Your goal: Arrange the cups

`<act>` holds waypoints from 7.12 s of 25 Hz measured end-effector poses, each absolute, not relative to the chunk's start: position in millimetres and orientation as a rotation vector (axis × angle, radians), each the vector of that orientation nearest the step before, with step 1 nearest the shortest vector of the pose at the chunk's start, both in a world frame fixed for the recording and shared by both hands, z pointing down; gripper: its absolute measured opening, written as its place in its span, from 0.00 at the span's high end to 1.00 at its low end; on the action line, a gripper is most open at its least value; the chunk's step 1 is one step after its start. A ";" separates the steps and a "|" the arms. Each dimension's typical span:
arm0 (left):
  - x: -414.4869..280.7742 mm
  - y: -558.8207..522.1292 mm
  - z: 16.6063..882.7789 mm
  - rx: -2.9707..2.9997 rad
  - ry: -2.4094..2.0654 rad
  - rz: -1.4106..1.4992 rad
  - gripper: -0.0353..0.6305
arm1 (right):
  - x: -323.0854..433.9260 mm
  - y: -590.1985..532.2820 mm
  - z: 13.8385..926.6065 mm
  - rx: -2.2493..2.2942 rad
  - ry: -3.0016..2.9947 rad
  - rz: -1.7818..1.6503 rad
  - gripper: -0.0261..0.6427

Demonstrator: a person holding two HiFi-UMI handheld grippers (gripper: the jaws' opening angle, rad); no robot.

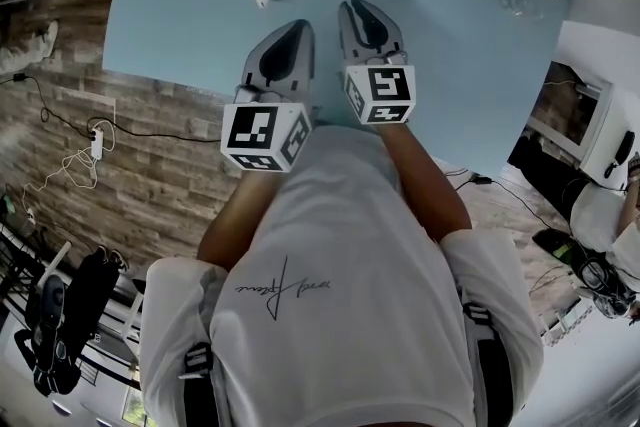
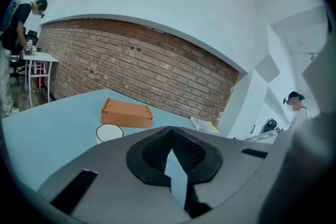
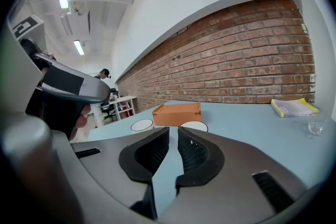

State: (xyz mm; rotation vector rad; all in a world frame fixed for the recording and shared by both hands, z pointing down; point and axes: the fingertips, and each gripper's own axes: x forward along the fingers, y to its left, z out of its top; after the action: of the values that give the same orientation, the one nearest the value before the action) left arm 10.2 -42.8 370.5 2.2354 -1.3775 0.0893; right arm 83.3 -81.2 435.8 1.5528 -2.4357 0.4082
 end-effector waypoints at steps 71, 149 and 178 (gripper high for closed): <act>-21.1 -52.1 393.0 2.168 -1.402 0.152 0.94 | 94.1 -120.6 520.8 1.581 -2.207 0.439 0.87; -37.8 -79.6 395.0 2.185 -1.402 0.108 0.94 | 55.2 -233.4 418.8 1.472 -2.386 0.282 0.86; -62.0 -95.7 418.5 2.067 -1.454 0.132 0.94 | 40.1 -298.4 451.9 1.437 -2.383 0.257 0.87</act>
State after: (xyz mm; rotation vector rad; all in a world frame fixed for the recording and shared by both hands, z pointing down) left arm -62.0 -95.7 418.5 2.0673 -1.4536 0.1316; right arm 40.1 -298.4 451.9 1.4370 -2.3832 0.2574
